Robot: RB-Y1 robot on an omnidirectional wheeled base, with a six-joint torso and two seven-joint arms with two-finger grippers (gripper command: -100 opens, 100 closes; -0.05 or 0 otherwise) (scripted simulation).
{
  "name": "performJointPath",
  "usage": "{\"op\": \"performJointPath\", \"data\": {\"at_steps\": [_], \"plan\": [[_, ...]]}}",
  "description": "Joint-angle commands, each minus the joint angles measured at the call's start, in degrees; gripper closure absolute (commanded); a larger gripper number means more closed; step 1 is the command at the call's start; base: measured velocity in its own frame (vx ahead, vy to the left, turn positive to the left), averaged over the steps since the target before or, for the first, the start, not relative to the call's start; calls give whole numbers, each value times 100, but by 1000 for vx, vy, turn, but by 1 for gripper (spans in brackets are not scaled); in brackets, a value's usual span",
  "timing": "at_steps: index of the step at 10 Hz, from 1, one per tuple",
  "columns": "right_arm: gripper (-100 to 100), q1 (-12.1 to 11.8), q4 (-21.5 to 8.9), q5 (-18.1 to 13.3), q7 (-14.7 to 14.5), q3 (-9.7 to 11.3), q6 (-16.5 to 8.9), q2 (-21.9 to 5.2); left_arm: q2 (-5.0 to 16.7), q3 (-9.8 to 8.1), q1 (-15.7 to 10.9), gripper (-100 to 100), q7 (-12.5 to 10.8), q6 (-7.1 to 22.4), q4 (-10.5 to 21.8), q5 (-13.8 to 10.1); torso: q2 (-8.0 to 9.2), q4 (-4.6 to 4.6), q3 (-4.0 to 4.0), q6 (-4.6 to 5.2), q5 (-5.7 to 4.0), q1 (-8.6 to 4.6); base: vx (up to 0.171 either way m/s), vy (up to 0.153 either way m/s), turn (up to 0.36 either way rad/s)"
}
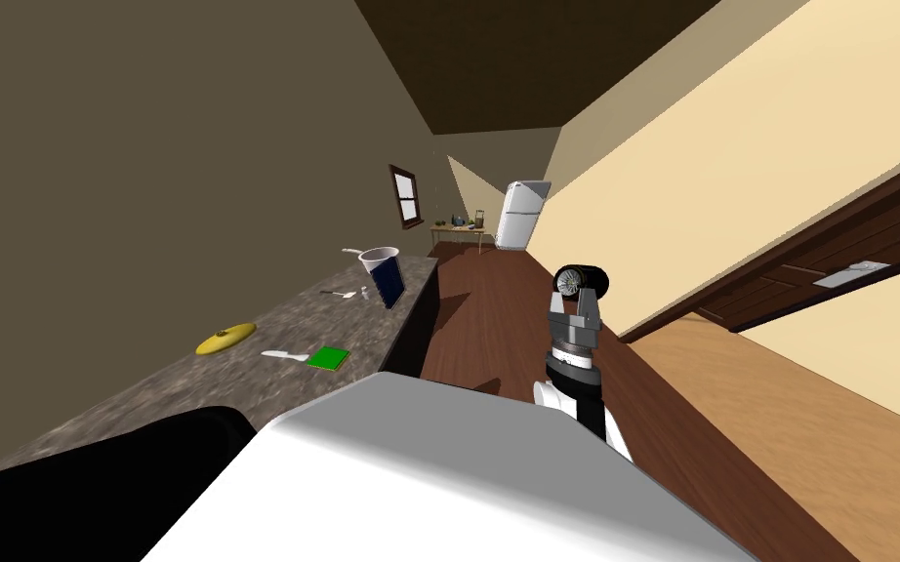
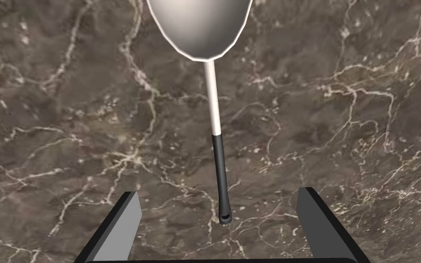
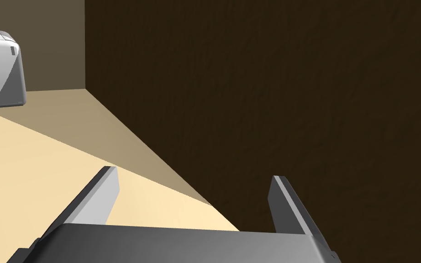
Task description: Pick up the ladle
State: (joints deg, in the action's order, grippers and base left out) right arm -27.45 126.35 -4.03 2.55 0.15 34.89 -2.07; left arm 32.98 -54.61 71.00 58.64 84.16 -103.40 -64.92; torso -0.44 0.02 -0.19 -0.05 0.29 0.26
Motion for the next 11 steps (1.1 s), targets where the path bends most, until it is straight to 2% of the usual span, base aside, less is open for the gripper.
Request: {"op": "performJointPath", "data": {"at_steps": [1, 2, 3, 5, 7, 8, 9, 10, 11], "plan": [[0, 0, 0, 0, 0, 0, 0, 0, -76, 147, 15, -100, 75, 167, -121, -97, 0, 0, 0, 0, 0, 0, 107, -18, -56], [0, -1, 0, 0, 0, 0, 0, 0, -84, 228, -1, -100, 79, 206, -137, -95, -16, -3, -9, 1, 0, -2, 160, -23, -81], [0, -1, 0, 0, 0, 0, 0, 0, -58, 261, 83, -100, -28, 170, 56, 93, -36, -8, -21, 2, -1, -3, 121, -29, -12], [0, 0, 0, 0, 0, 0, 0, 0, -64, 350, 107, -100, -142, 100, 277, 301, -4, -3, -4, -3, -3, -7, 12, -23, 35], [0, 1, 0, 0, 0, 0, 0, 0, -258, 632, -68, -100, -171, 46, 392, 310, 33, 7, 18, -2, -1, 1, -60, -2, 30], [0, 1, 0, 0, 0, 0, 0, 0, -193, 554, -29, -100, -151, 53, 400, 317, 43, 10, 25, -2, 1, 4, -28, -2, 6], [0, 1, 0, 0, 0, 0, 0, 0, -202, 573, -40, 0, -140, 38, 421, 318, 35, 8, 20, -1, 0, 4, 0, 0, 0], [0, 1, 0, 0, 0, 0, 0, 0, 86, 857, -325, -100, -113, -109, 652, 170, 27, 6, 15, -1, 0, 5, 46, 6, 484], [0, 0, 0, 0, 0, 0, 0, 0, 285, 1007, -508, -100, -113, -109, 652, 170, 6, 2, 4, 3, 3, 11, 65, 8, 294]]}}
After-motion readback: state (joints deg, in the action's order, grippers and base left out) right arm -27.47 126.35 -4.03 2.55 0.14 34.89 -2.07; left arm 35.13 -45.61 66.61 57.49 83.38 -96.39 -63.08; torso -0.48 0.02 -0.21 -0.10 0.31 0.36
